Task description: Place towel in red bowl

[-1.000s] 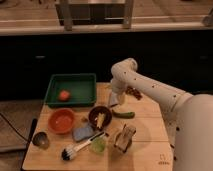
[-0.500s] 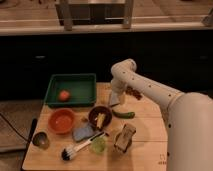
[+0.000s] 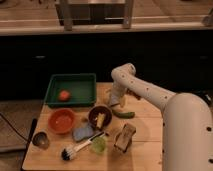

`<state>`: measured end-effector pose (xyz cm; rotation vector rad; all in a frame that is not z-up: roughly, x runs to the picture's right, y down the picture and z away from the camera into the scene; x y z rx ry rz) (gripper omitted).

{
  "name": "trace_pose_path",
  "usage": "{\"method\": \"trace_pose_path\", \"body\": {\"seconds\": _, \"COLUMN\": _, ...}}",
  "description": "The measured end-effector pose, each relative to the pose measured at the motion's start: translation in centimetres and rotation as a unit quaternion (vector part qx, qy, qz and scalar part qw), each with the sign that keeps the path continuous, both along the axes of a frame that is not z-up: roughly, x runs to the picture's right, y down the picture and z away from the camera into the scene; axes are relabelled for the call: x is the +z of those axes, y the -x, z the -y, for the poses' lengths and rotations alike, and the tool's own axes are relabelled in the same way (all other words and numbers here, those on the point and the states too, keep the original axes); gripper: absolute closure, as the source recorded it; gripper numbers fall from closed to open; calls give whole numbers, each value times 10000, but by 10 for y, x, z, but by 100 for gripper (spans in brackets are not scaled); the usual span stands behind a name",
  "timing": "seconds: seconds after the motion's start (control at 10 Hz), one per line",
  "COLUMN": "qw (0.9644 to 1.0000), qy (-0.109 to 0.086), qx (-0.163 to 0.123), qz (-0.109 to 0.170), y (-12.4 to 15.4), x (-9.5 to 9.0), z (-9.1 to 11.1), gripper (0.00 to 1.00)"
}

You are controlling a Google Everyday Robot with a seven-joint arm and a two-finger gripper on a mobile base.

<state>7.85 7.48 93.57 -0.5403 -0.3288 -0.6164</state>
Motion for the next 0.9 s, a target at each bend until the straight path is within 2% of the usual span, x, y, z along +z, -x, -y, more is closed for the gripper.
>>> {"method": "trace_pose_path", "body": {"seconds": 0.2, "qw": 9999, "qy": 90, "qx": 96, "qz": -43, "y": -1, "x": 14, "z": -5, "gripper": 21}}
{"method": "trace_pose_path", "body": {"seconds": 0.3, "qw": 9998, "qy": 153, "qx": 106, "qz": -60, "y": -1, "x": 18, "z": -8, "gripper": 26}}
{"method": "trace_pose_path", "body": {"seconds": 0.6, "qw": 9995, "qy": 259, "qx": 158, "qz": -61, "y": -1, "x": 25, "z": -13, "gripper": 58}}
{"method": "trace_pose_path", "body": {"seconds": 0.9, "qw": 9995, "qy": 255, "qx": 153, "qz": -85, "y": -4, "x": 24, "z": -12, "gripper": 87}}
